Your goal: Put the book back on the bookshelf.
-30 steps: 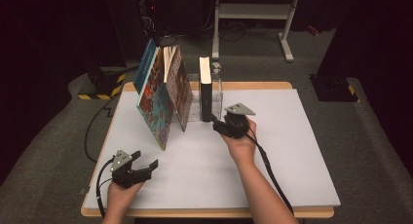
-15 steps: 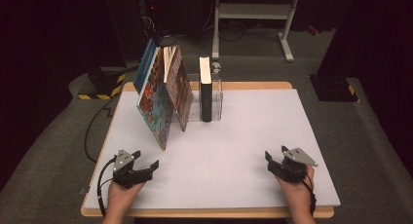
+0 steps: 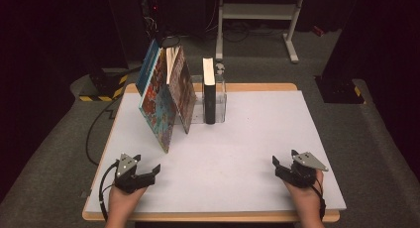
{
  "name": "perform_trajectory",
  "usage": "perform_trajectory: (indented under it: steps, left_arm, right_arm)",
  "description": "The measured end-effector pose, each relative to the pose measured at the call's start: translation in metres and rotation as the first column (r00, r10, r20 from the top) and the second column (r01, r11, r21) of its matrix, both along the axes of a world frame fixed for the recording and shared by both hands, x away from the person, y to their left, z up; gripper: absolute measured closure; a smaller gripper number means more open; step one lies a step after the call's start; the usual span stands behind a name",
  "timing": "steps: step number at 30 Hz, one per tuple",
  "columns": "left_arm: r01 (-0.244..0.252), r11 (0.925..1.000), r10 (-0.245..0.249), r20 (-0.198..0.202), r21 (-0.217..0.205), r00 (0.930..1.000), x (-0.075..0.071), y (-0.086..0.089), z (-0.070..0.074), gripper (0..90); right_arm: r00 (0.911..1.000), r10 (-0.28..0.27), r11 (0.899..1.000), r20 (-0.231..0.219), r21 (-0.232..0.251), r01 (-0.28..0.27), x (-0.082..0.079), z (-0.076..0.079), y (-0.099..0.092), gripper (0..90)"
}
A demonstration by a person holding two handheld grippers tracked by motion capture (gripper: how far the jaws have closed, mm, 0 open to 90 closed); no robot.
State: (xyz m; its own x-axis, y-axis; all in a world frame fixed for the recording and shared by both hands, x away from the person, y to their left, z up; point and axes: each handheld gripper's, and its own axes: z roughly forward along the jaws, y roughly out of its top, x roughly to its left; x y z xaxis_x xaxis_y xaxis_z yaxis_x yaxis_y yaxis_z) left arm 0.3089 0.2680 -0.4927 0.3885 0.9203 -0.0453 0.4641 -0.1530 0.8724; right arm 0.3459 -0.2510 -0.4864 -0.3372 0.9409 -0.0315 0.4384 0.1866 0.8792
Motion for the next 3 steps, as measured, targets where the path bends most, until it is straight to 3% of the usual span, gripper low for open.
perform_trajectory:
  steps: [3]
  left_arm:
    - [0.002, 1.0, -0.002, -0.006, -0.006, 1.0, 0.0001, 0.0022, 0.0003, 14.4]
  right_arm:
    - [0.9998, 0.0, 1.0, -0.018, -0.001, 0.0, 0.0016, -0.0014, 0.0014, 23.3]
